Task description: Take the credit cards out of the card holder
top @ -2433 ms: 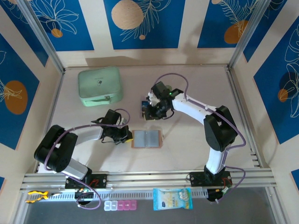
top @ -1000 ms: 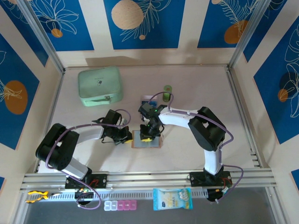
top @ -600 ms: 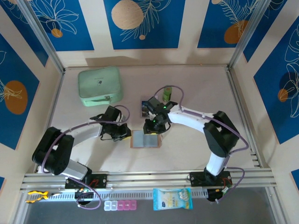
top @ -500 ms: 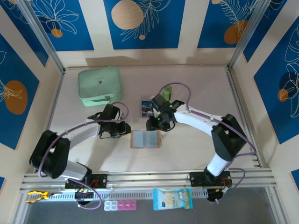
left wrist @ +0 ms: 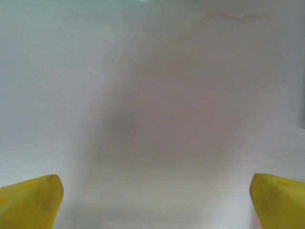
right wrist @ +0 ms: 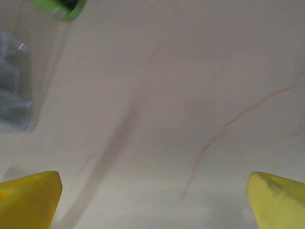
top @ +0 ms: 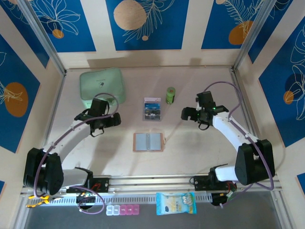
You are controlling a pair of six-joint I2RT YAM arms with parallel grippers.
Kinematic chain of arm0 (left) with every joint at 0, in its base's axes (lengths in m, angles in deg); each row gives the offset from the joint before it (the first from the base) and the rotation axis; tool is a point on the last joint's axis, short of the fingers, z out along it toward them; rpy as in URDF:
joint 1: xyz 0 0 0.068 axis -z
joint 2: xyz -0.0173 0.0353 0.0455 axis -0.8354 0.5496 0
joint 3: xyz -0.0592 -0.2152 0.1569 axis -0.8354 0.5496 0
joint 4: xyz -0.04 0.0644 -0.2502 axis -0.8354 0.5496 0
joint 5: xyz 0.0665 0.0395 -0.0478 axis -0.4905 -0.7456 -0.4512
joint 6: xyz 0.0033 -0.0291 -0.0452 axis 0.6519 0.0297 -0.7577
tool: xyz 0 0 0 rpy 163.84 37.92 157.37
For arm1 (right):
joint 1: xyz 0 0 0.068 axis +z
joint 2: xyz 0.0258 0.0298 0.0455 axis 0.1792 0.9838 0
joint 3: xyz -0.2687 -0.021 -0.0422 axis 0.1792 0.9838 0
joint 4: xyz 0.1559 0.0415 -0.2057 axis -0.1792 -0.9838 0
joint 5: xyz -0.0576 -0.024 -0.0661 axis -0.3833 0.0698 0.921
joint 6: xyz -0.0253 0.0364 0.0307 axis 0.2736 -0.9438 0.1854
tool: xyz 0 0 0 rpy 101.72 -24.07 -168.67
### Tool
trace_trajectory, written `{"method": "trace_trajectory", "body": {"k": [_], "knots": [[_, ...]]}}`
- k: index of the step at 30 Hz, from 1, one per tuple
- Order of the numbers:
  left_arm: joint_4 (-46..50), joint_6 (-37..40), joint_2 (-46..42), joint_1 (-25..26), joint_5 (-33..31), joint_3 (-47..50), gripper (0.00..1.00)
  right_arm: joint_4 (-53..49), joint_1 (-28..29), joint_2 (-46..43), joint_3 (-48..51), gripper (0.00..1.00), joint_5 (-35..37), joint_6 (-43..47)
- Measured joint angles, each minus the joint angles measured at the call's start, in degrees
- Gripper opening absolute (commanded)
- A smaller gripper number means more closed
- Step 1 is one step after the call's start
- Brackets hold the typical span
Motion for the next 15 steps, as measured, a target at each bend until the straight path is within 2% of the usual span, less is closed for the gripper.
{"method": "trace_trajectory", "body": {"k": [5,8,11,15], "knots": [[-4.85,6.58,-1.07,-1.18,-12.46,2.38,1.0,12.04,-6.8,-0.13,6.01,0.99,1.4,6.25],[-11.56,11.52,-3.19,-2.27,-17.64,7.3,1.0,22.97,-7.98,0.26,11.17,0.99,1.66,10.49],[-20.04,16.41,-4.46,-3.15,-20.02,13.2,0.99,32.68,-8.02,2.25,15.15,0.99,1.55,13.31],[-31.95,20.72,-4.26,-4.92,-19.89,19.32,0.99,43.06,-8.0,5.7,17.66,0.99,1.33,15.74]]}}
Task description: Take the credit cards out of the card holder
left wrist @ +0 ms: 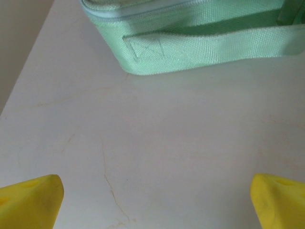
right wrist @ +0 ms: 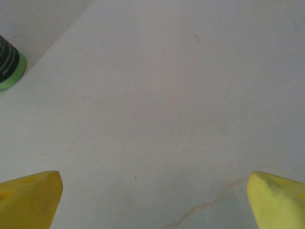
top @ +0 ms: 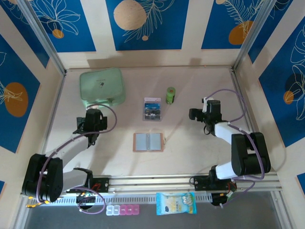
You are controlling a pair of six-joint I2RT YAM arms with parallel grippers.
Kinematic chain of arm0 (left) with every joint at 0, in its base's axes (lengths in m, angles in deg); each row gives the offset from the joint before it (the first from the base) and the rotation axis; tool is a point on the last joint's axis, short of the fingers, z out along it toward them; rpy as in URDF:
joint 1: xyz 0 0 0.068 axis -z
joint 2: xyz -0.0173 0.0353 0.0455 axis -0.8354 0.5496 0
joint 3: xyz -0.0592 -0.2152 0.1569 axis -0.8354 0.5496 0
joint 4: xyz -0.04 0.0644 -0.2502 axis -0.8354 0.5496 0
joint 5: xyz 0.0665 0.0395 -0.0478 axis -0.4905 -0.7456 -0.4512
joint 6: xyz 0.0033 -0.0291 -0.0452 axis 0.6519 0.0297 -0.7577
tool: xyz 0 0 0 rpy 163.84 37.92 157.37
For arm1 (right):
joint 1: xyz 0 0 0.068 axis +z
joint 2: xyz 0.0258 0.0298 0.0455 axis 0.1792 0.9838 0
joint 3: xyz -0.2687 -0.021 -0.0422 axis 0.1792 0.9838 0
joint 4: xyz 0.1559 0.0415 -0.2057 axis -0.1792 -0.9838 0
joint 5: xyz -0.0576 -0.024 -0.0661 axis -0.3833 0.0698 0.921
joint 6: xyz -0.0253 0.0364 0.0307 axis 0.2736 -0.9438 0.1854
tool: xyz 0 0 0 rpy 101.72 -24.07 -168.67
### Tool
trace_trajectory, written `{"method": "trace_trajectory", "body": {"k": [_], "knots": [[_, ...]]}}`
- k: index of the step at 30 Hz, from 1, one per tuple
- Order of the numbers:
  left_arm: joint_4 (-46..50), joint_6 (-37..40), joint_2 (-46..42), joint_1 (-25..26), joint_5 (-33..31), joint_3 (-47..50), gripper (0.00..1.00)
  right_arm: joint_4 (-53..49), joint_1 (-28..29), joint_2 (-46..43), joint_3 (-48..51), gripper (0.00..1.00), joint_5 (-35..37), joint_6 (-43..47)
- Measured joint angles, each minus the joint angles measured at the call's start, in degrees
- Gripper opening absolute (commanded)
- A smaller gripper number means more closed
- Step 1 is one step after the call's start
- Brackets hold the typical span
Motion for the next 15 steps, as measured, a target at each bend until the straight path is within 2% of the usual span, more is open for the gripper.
{"method": "trace_trajectory", "body": {"k": [6,15], "knots": [[-18.32,3.32,7.17,-3.15,3.61,2.45,0.99,14.78,-0.96,2.78,2.45,0.99,-2.75,1.42],[-36.76,4.42,16.5,-7.41,12.76,3.61,0.99,25.27,-3.67,4.81,6.84,0.99,-9.7,1.7]]}}
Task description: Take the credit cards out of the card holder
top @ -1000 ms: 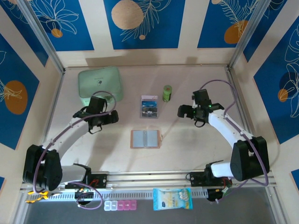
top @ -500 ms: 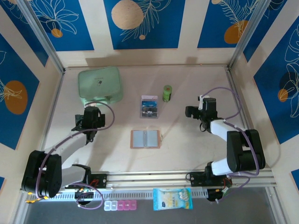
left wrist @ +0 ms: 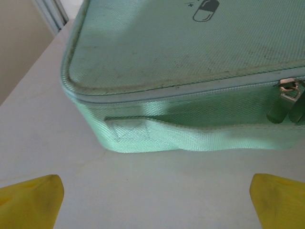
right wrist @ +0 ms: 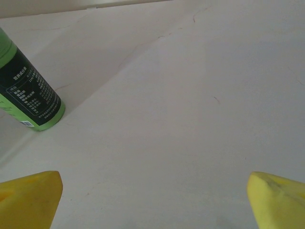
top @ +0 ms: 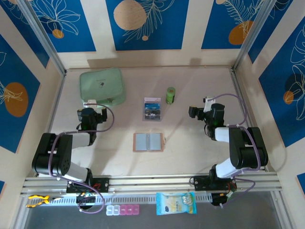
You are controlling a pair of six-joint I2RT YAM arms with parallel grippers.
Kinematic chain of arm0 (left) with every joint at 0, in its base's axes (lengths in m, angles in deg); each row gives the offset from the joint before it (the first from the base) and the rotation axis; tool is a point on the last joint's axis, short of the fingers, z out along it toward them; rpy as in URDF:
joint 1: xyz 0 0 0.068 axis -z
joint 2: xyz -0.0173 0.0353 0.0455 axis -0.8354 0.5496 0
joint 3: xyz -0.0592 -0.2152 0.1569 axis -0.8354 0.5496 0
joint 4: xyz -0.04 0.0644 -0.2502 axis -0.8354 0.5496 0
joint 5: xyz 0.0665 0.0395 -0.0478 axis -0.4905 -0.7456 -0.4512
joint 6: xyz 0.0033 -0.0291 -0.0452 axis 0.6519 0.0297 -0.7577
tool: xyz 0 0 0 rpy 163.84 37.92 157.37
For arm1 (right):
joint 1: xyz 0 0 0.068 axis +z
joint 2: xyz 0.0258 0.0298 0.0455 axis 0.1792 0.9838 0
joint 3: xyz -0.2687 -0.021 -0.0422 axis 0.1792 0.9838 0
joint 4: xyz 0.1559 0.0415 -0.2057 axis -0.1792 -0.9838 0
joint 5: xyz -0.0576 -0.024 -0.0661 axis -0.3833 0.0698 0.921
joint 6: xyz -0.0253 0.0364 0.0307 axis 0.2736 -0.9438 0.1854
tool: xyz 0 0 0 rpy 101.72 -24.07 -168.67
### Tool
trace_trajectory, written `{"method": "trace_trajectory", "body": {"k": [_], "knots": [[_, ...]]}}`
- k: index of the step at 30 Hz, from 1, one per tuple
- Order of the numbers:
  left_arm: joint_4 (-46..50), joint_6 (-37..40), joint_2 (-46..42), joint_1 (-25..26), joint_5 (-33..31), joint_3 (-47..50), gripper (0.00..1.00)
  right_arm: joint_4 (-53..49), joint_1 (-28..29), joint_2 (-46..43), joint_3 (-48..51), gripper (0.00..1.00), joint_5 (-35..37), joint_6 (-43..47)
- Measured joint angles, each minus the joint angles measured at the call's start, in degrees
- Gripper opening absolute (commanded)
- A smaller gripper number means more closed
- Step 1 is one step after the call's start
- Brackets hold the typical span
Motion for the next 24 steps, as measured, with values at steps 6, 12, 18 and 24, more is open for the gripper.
{"method": "trace_trajectory", "body": {"k": [6,12,18,24], "knots": [[-5.03,1.07,2.86,-0.2,5.62,0.63,0.99,2.69,0.13,0.37,0.35,0.99,-0.74,0.02],[-8.02,2.58,4.04,-0.2,9.31,1.18,1.0,3.67,0.2,0.39,0.48,0.99,-0.33,0.0],[-9.42,2.99,4.04,-0.15,9.79,1.33,1.0,4.37,0.2,0.39,0.5,0.99,-0.17,0.0],[-9.64,2.99,4.04,-0.13,9.79,1.4,1.0,4.37,0.2,0.39,0.5,0.99,-0.17,0.0]]}}
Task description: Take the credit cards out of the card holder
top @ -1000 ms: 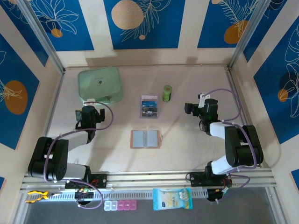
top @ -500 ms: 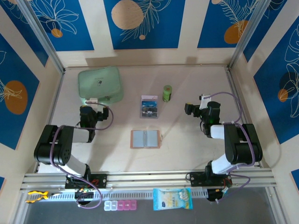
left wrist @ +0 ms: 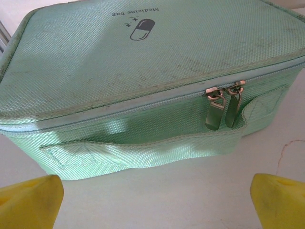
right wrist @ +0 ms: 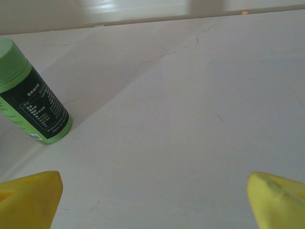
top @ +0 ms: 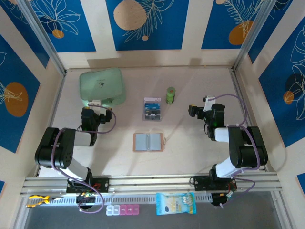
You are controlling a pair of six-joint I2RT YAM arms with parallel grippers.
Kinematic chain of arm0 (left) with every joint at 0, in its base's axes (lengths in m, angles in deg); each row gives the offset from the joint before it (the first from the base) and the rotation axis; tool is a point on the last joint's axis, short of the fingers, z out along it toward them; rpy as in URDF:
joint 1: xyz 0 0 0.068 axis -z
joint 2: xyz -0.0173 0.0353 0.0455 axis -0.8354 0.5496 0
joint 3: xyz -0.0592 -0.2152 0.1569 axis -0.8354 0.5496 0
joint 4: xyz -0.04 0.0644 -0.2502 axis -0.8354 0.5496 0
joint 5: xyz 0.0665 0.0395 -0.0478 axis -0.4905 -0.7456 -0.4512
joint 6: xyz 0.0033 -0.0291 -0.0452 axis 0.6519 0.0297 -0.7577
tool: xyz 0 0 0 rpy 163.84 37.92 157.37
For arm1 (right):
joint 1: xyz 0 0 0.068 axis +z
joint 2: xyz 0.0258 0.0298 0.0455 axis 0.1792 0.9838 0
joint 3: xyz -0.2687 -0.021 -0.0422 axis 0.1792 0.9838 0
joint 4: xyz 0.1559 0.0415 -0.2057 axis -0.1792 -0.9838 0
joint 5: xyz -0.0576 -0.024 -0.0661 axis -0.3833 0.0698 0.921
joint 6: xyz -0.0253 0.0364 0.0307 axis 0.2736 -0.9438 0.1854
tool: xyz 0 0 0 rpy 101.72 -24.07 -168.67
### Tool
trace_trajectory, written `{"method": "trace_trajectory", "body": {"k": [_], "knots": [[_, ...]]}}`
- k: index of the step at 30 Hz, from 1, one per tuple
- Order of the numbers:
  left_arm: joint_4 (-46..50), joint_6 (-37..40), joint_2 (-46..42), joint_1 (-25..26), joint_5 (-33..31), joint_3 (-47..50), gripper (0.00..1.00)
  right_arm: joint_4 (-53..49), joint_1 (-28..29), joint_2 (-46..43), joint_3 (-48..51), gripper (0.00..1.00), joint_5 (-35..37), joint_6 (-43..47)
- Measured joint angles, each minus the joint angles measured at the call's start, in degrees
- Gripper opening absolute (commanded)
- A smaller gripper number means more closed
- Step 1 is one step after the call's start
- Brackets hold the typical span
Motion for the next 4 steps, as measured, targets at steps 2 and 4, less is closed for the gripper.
{"method": "trace_trajectory", "body": {"k": [2,4], "knots": [[-0.04,0.0,0.0,0.0,0.0,0.02,1.0,0.0,0.0,0.0,0.0,0.99,0.0,0.0],[-0.11,0.0,0.0,0.0,0.0,0.07,1.0,0.02,0.0,0.0,0.0,0.99,0.0,0.0]]}}
